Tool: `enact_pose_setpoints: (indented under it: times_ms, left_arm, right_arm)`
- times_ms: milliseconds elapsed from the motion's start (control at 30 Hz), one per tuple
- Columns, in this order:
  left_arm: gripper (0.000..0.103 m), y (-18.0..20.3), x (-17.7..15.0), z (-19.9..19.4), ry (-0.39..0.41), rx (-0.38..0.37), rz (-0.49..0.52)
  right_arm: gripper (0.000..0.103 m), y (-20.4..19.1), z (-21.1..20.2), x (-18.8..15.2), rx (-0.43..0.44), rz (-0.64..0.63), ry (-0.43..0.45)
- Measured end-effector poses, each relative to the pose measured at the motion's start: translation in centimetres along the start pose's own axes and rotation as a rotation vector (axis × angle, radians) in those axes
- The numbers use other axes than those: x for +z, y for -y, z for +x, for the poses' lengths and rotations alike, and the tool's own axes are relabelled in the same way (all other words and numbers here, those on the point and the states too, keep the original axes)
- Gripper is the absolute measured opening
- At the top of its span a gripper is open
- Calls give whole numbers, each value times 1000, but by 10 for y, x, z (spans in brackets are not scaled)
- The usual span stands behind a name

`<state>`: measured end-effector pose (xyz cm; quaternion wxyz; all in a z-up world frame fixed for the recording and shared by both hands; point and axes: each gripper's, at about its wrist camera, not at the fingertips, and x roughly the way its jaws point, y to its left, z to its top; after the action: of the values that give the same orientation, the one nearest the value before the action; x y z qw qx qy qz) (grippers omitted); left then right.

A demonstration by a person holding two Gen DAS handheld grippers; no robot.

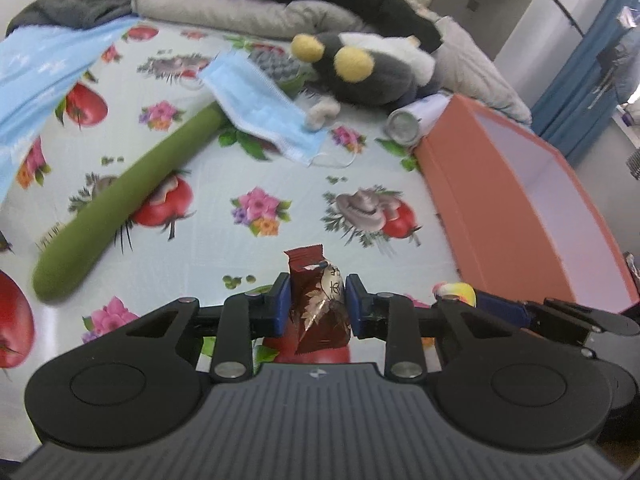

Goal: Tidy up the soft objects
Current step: 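Lift the packet with the left tool while the right tool lifts the feather toy, then carry the packet into the pink box with the left tool while the right tool carries the feather toy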

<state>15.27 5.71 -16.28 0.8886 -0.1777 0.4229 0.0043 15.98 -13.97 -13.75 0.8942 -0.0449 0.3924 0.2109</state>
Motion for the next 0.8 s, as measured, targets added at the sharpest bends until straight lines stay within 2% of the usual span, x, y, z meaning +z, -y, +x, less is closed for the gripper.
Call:
enact_pose_setpoints:
  times_ms: [433,800]
  left_arm:
    - [34,29,11,-78,86,-65,89]
    - [34,56,15,-118,129,-121,126]
  right_arm:
    - [33,4,-66,18,-28,49,130]
    - [33,13,-107,20,-47,84,186]
